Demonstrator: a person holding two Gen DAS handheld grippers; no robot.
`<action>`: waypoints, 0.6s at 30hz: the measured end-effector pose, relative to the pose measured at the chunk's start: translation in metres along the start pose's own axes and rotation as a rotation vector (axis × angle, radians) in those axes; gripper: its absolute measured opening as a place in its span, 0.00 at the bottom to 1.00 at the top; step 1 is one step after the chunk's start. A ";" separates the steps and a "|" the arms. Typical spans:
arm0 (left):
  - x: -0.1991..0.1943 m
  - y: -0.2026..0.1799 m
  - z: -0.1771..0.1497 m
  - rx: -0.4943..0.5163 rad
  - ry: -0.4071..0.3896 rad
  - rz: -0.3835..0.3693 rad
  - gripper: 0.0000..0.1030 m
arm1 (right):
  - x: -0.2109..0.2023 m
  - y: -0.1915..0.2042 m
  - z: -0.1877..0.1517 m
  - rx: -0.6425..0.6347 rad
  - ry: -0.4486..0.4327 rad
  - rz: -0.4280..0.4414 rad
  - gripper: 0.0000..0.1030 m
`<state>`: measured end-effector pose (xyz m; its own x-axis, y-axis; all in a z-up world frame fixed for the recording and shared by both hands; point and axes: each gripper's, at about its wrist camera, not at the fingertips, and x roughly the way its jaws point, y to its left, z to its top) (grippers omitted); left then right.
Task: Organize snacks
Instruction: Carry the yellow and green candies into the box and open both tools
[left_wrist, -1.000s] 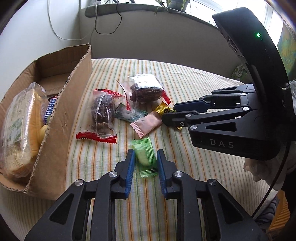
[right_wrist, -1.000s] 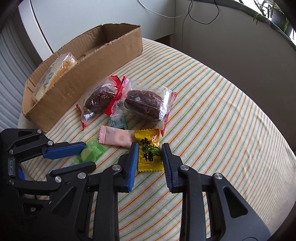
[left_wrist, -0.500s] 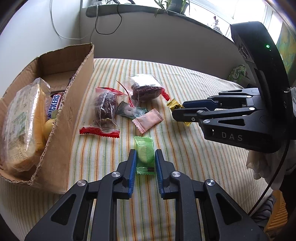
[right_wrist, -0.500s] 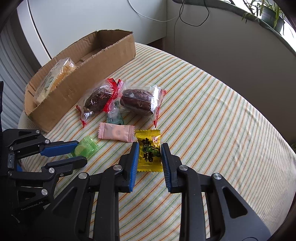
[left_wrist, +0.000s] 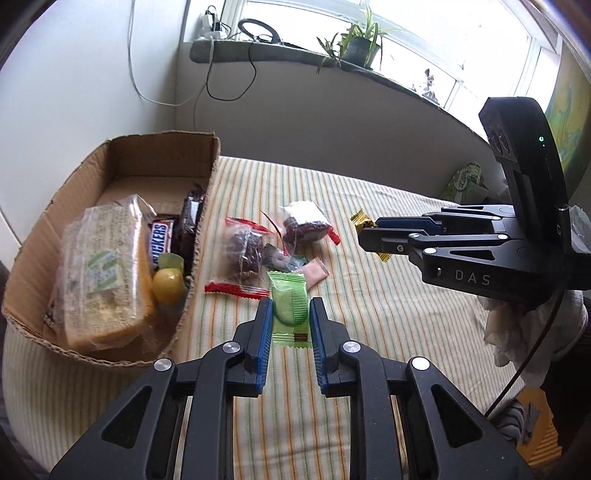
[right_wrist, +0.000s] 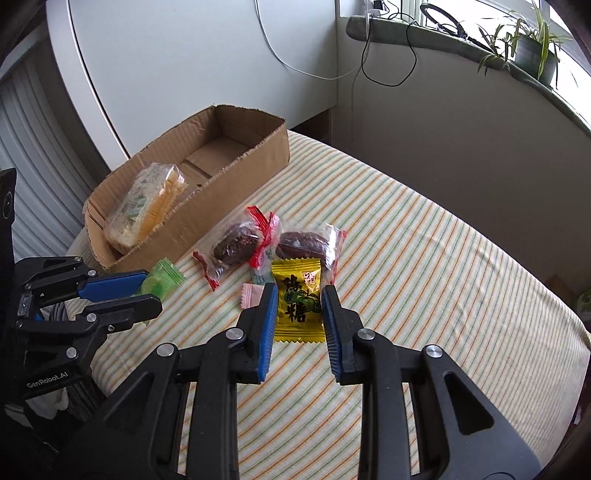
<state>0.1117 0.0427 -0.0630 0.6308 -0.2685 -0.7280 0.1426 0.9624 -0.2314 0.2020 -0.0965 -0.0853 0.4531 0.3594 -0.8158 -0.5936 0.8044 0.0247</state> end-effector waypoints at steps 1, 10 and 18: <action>-0.008 0.003 0.000 -0.003 -0.011 0.003 0.18 | -0.001 0.004 0.004 -0.004 -0.005 0.002 0.24; -0.040 0.052 0.009 -0.044 -0.086 0.053 0.18 | 0.000 0.035 0.036 -0.023 -0.042 0.018 0.25; -0.051 0.093 0.014 -0.096 -0.122 0.112 0.18 | 0.017 0.067 0.063 -0.040 -0.047 0.035 0.25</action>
<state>0.1031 0.1461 -0.0379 0.7272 -0.1476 -0.6703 -0.0033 0.9758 -0.2185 0.2118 -0.0071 -0.0608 0.4619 0.4098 -0.7866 -0.6357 0.7714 0.0287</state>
